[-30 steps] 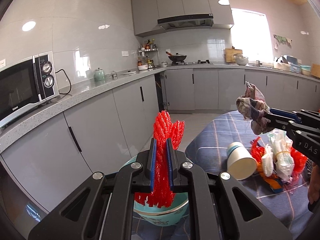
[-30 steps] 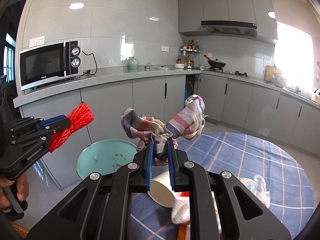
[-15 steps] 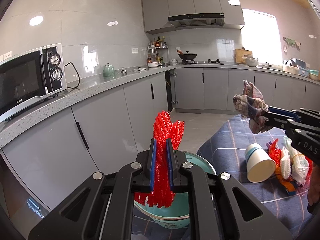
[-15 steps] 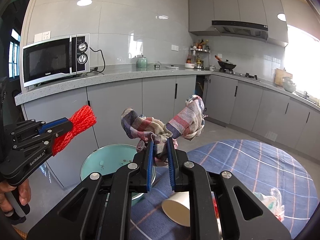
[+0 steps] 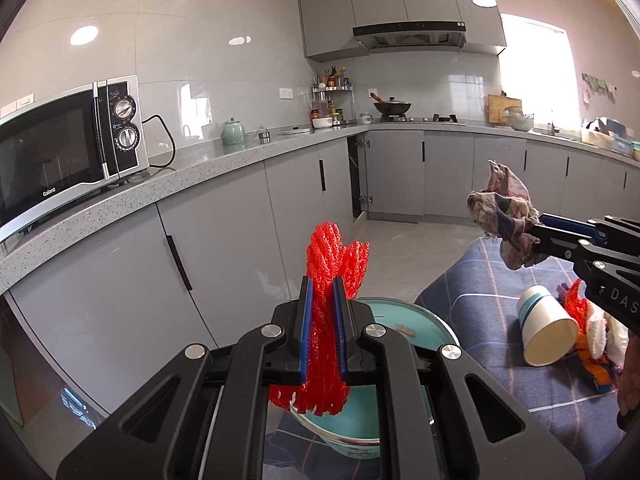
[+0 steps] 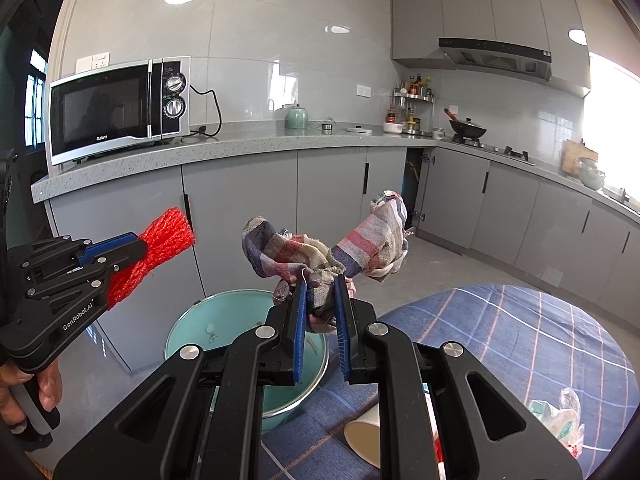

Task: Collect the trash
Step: 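Carry the red net and checked cloth over the teal wastebasket with both tools, then open both tools to drop the net and cloth into the wastebasket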

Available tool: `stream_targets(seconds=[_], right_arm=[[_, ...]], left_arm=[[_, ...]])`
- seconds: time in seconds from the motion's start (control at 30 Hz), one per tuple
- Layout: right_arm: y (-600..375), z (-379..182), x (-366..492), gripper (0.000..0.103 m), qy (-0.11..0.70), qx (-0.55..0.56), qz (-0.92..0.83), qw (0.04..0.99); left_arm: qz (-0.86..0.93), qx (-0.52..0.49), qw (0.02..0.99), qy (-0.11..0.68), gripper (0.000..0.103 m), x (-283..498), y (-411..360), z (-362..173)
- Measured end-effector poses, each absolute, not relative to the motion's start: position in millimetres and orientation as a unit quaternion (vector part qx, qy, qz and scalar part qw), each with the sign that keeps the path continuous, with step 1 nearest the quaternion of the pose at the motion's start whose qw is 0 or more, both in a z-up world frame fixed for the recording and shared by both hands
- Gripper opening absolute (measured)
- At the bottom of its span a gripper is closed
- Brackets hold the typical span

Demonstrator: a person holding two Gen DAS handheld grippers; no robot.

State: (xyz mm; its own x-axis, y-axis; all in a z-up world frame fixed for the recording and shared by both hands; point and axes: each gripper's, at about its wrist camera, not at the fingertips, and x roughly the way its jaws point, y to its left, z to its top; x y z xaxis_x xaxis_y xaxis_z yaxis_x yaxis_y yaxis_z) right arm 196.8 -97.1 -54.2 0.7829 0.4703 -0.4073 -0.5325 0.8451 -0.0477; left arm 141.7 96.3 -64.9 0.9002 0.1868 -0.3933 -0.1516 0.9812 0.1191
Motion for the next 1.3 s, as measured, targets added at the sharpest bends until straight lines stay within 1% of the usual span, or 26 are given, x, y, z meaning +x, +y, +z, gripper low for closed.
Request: stream_targets(seconds=[0.6, 0.9, 1.17, 1.3], right_arm=[[-80, -64, 209, 0.015, 0.204, -0.089, 0.284, 0.932], [-74, -69, 214, 0.015, 0.212, -0.097, 0.286, 0.929], [-67, -73, 218, 0.015, 0.219, -0.105, 0.292, 0.925], [-61, -77, 219, 0.017, 0.225, -0.112, 0.297, 0.921]], left_arm=[[0.090, 0.038, 0.970, 0.221, 0.011, 154, 102, -70], [0.095, 0.038, 0.968, 0.228, 0.013, 161, 106, -75], [0.092, 0.031, 0.968, 0.232, 0.014, 163, 110, -77], [0.084, 0.027, 0.968, 0.234, 0.015, 165, 110, -79]])
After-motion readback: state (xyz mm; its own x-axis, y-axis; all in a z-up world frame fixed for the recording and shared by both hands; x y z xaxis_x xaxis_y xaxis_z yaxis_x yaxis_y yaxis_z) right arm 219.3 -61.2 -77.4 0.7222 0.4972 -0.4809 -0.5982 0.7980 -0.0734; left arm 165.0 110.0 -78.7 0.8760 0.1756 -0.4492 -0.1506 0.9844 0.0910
